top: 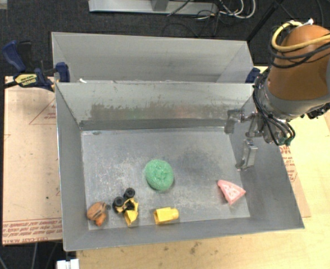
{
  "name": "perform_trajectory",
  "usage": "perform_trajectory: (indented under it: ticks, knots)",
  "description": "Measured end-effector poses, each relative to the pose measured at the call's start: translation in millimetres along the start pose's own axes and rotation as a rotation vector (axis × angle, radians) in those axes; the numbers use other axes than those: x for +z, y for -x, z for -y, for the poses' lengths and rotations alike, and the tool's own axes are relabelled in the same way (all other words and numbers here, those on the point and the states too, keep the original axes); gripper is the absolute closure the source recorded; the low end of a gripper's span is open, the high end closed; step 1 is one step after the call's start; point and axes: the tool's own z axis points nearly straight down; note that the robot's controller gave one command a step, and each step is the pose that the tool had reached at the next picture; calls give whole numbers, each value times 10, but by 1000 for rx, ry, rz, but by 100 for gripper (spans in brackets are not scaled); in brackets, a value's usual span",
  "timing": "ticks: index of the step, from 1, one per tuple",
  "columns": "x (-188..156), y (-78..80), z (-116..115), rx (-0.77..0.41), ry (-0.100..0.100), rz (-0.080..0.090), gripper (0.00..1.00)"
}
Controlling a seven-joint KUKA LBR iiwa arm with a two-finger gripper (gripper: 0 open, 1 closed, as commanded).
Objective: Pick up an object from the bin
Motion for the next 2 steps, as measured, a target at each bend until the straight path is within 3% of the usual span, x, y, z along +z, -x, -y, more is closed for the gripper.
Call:
perform_trajectory:
  ticks: [1,2]
  knots:
    - [-46,14,-3,-2,-1,7,0]
    - [55,90,-247,-88,-5,11,0]
